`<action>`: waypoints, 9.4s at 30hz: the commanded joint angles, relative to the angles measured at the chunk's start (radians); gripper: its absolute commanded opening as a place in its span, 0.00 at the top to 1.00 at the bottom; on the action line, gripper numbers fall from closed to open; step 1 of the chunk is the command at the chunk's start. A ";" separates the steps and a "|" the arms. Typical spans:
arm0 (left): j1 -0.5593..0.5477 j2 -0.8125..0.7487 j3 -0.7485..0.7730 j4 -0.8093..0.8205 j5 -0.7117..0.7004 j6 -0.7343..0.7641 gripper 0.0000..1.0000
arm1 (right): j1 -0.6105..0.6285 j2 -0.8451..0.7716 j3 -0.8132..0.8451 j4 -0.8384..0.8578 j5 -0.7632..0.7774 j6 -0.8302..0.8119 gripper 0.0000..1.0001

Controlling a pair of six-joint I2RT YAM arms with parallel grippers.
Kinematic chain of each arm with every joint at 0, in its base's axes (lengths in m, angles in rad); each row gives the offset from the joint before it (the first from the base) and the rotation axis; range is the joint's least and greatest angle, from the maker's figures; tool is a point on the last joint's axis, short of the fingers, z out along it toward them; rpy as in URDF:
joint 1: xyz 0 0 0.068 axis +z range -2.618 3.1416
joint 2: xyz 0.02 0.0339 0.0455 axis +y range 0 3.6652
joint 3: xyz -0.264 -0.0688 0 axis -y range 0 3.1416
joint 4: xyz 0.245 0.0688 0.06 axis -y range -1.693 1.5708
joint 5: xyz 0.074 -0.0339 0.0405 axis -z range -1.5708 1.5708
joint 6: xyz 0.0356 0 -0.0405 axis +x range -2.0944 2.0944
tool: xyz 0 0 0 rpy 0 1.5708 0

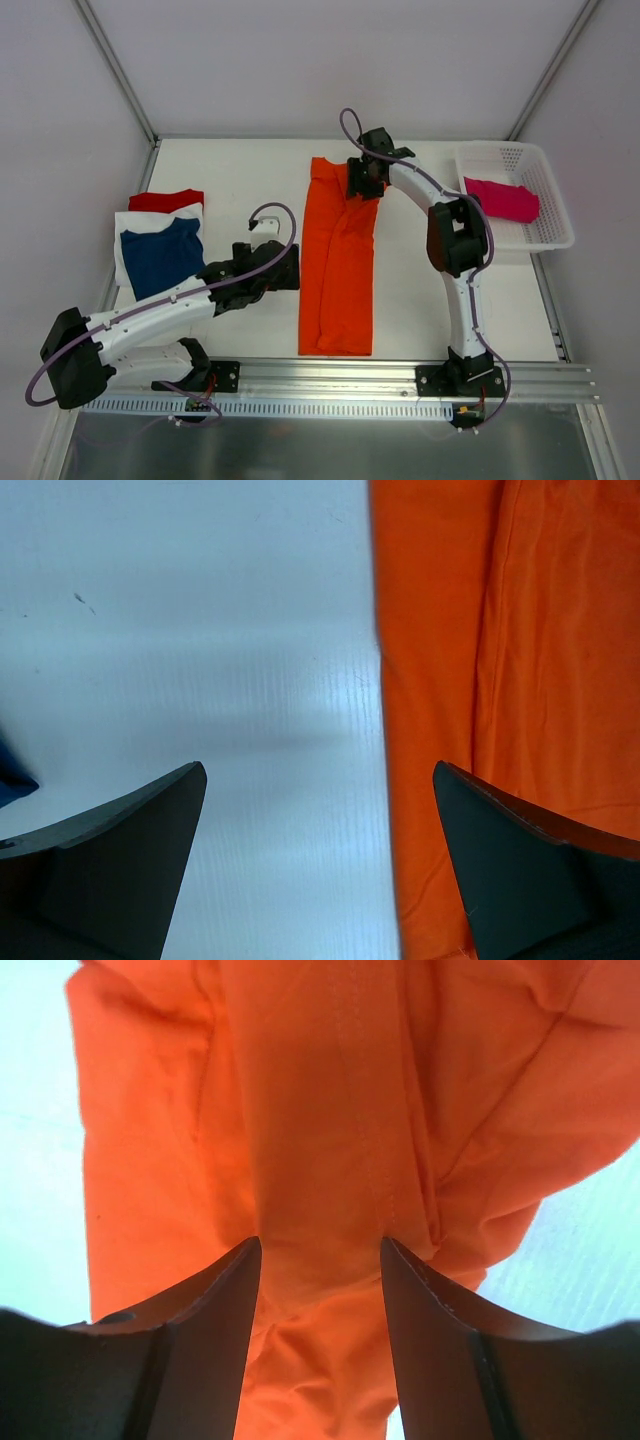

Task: Fold and stack the t-shirts
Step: Fold the tshirt

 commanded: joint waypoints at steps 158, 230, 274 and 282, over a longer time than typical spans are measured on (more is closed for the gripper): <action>0.075 0.030 -0.201 0.087 0.168 -0.093 0.01 | 0.079 -0.031 0.022 -0.036 0.174 -0.056 1.00; 0.075 0.104 -0.218 0.137 0.215 -0.105 0.01 | 0.198 0.109 0.244 -0.007 -0.103 -0.064 0.48; 0.572 1.216 1.139 0.430 0.704 0.251 1.00 | 0.008 0.182 0.332 -0.145 0.146 -0.124 0.99; 0.579 1.332 1.258 0.337 0.680 0.220 1.00 | -0.001 0.227 0.361 -0.159 0.121 -0.120 0.99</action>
